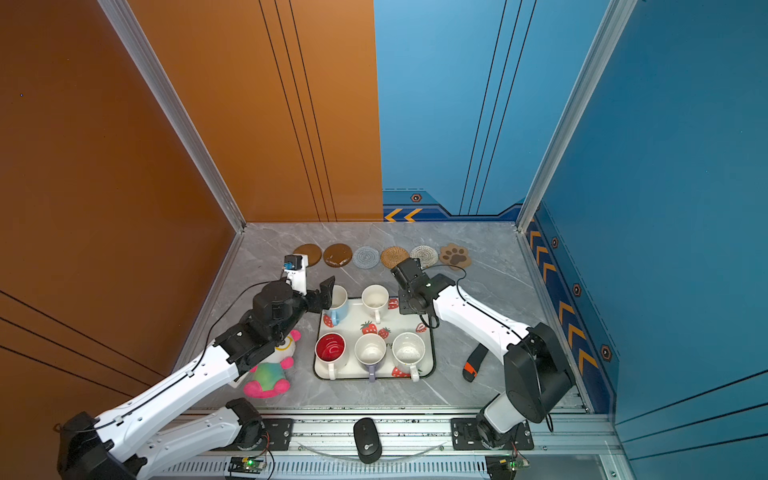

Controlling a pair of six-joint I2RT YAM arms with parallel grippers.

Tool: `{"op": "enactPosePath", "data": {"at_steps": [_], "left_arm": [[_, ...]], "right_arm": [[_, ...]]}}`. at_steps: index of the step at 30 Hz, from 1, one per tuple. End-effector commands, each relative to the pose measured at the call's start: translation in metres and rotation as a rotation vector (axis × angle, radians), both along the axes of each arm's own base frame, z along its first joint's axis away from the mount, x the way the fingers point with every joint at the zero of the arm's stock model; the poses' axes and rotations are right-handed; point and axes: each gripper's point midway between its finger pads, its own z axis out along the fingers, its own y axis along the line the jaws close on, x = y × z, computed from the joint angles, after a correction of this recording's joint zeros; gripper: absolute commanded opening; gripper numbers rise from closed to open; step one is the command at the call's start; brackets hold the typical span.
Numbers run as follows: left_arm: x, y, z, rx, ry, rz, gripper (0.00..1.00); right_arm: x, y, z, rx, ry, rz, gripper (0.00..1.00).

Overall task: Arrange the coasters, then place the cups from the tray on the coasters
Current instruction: 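Lift the light blue flowered mug with the right gripper toward the paw-print coaster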

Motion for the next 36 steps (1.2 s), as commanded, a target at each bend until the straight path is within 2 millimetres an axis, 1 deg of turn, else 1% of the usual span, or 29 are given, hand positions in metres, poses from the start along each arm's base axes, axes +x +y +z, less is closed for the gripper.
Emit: {"op": "enactPosePath", "data": {"at_steps": [1, 5, 8, 13, 16, 22, 27, 32, 36], "left_arm": [[0.0, 0.008, -0.001, 0.011, -0.011, 0.022, 0.85], [0.0, 0.008, -0.001, 0.012, -0.011, 0.024, 0.85], [0.001, 0.009, -0.002, 0.012, -0.012, 0.028, 0.85], [0.002, 0.011, -0.002, 0.013, -0.011, 0.035, 0.85], [0.003, 0.013, -0.004, 0.017, -0.006, 0.046, 0.85], [0.001, 0.02, -0.004, 0.021, -0.005, 0.063, 0.85], [0.001, 0.027, -0.004, 0.016, -0.008, 0.082, 0.85], [0.001, 0.029, -0.005, 0.017, -0.003, 0.088, 0.85], [0.002, 0.029, -0.006, 0.015, 0.0, 0.088, 0.85]], "right_arm": [[0.014, -0.013, 0.04, 0.006, -0.094, -0.013, 0.0], [0.025, -0.029, 0.058, -0.002, -0.123, -0.031, 0.0], [0.037, -0.044, 0.066, 0.0, -0.138, -0.064, 0.0], [0.06, -0.066, 0.075, -0.007, -0.155, -0.107, 0.0], [0.077, -0.078, 0.076, -0.02, -0.158, -0.126, 0.0], [0.111, -0.107, 0.067, -0.023, -0.138, -0.181, 0.0], [0.14, -0.13, 0.063, 0.001, -0.173, -0.246, 0.0], [0.166, -0.143, 0.055, -0.013, -0.178, -0.266, 0.0], [0.186, -0.147, 0.05, -0.01, -0.195, -0.272, 0.0]]}}
